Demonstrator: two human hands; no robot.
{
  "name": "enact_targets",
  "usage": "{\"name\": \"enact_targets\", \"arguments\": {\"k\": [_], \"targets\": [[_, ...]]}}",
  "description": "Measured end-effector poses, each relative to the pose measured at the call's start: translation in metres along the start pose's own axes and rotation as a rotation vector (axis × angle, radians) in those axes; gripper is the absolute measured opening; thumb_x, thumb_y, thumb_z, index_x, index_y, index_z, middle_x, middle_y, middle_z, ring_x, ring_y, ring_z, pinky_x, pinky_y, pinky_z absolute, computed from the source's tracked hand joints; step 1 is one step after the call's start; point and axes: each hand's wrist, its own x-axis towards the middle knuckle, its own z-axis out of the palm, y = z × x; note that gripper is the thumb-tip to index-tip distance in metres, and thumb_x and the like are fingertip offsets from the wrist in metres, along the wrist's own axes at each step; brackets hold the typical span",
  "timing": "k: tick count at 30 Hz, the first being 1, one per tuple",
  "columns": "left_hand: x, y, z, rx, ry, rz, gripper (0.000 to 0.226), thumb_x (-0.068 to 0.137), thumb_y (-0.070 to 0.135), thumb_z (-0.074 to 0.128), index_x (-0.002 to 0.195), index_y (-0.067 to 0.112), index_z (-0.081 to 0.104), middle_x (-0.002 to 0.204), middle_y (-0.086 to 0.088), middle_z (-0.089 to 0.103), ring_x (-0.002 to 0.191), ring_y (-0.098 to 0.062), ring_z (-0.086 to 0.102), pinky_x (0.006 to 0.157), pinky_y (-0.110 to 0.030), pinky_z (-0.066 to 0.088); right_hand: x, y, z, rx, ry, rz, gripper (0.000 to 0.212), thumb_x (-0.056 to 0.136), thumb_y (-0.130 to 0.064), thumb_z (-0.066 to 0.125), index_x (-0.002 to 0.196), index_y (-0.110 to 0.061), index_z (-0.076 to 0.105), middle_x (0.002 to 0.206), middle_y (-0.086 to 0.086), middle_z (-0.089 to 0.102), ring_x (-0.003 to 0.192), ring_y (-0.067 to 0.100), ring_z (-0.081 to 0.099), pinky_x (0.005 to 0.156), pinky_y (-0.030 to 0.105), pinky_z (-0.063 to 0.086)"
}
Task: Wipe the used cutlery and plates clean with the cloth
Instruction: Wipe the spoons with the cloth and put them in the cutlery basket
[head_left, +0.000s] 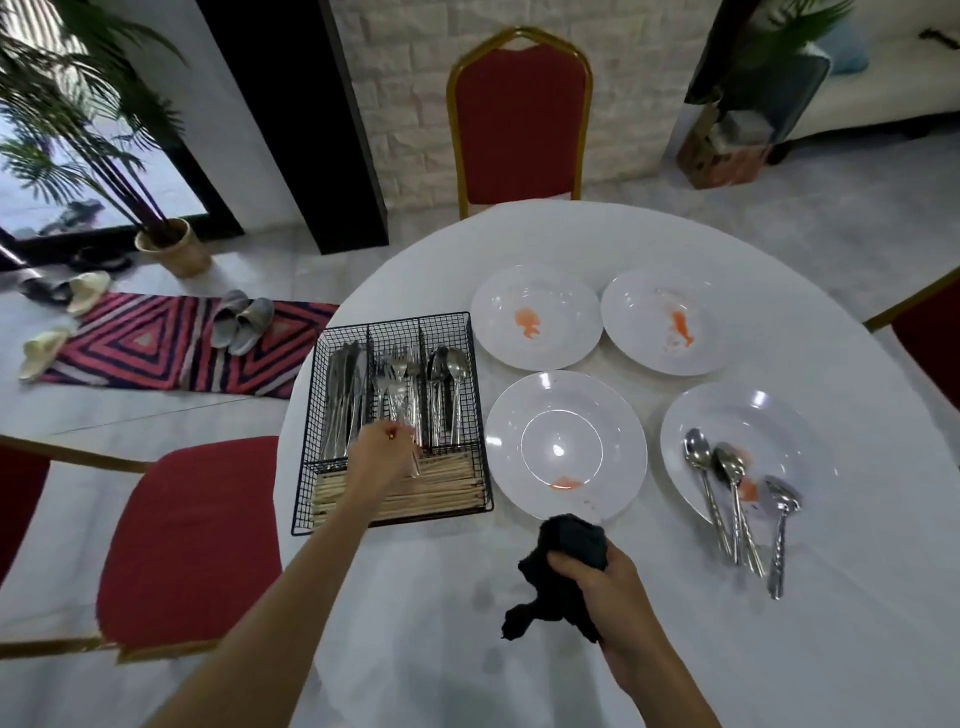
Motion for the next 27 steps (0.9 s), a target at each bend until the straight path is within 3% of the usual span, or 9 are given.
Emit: {"name": "enact_targets", "arguments": {"k": [3, 7, 12, 16, 19, 21, 24, 27], "targets": [[0.03, 0.008, -0.013, 0.118, 0.053, 0.047, 0.028, 0.103, 0.024, 0.052, 0.118, 0.011, 0.071, 0.074, 0.002, 0.067, 0.05, -0.011, 0.05, 0.048, -0.022, 0.041, 0.003, -0.004, -0.001, 0.014, 0.016, 0.006, 0.023, 0.091, 0.003, 0.064, 0.113, -0.005, 0.066, 0.1, 0.022, 0.077, 0.073, 0.021, 0.077, 0.048, 0.018, 0.051], [0.054, 0.015, -0.021, 0.218, 0.033, 0.099, 0.032, 0.104, 0.022, 0.048, 0.112, 0.006, 0.074, 0.064, 0.002, 0.061, 0.053, -0.012, 0.05, 0.05, -0.018, 0.038, 0.006, -0.007, 0.001, 0.05, 0.025, 0.023, 0.023, 0.092, 0.003, 0.063, 0.114, -0.004, 0.065, 0.099, 0.024, 0.077, 0.081, 0.028, 0.078, 0.048, 0.02, 0.052], [0.065, 0.015, -0.019, 0.271, 0.029, 0.116, 0.031, 0.103, 0.025, 0.049, 0.117, 0.012, 0.074, 0.086, -0.004, 0.073, 0.054, -0.016, 0.057, 0.052, -0.026, 0.05, 0.011, -0.006, 0.003, 0.06, 0.037, 0.038, 0.023, 0.092, 0.002, 0.064, 0.115, -0.003, 0.066, 0.099, 0.023, 0.077, 0.087, 0.031, 0.077, 0.049, 0.022, 0.053], [0.062, 0.02, -0.01, 0.313, 0.023, 0.15, 0.028, 0.103, 0.021, 0.049, 0.118, 0.013, 0.072, 0.089, -0.003, 0.071, 0.052, -0.01, 0.053, 0.047, -0.019, 0.037, 0.011, -0.005, 0.003, 0.081, 0.028, 0.039, 0.02, 0.092, 0.002, 0.062, 0.112, 0.0, 0.065, 0.101, 0.026, 0.075, 0.085, 0.031, 0.077, 0.05, 0.023, 0.053], [0.061, 0.02, -0.007, 0.327, 0.028, 0.128, 0.029, 0.104, 0.024, 0.048, 0.103, 0.01, 0.074, 0.081, -0.004, 0.069, 0.056, -0.013, 0.056, 0.049, -0.023, 0.04, 0.008, -0.003, -0.001, 0.088, 0.022, 0.03, 0.018, 0.093, 0.003, 0.062, 0.111, 0.0, 0.064, 0.101, 0.027, 0.075, 0.084, 0.03, 0.077, 0.05, 0.022, 0.053], [0.062, 0.019, -0.005, 0.358, 0.034, 0.1, 0.033, 0.103, 0.025, 0.048, 0.092, 0.007, 0.072, 0.073, -0.004, 0.068, 0.058, -0.016, 0.058, 0.057, -0.029, 0.052, 0.004, -0.003, -0.006, 0.094, 0.022, 0.027, 0.018, 0.093, 0.002, 0.061, 0.11, 0.001, 0.064, 0.102, 0.028, 0.074, 0.077, 0.027, 0.076, 0.049, 0.021, 0.052], [0.061, 0.019, 0.0, 0.419, 0.026, 0.073, 0.016, 0.096, 0.01, 0.052, 0.085, 0.012, 0.063, 0.067, 0.003, 0.06, 0.065, -0.019, 0.061, 0.073, -0.037, 0.058, 0.001, -0.003, -0.014, 0.113, 0.026, 0.028, 0.016, 0.094, 0.001, 0.061, 0.11, 0.002, 0.064, 0.1, 0.027, 0.075, 0.075, 0.026, 0.074, 0.048, 0.021, 0.052], [0.05, 0.019, 0.006, 0.406, -0.028, 0.088, 0.024, 0.089, -0.002, 0.051, 0.096, 0.018, 0.062, 0.081, 0.0, 0.062, 0.075, -0.024, 0.066, 0.06, -0.028, 0.05, -0.003, -0.001, -0.027, 0.114, 0.043, 0.02, 0.016, 0.094, -0.001, 0.061, 0.11, 0.0, 0.065, 0.097, 0.022, 0.077, 0.079, 0.028, 0.075, 0.05, 0.024, 0.051]]}}
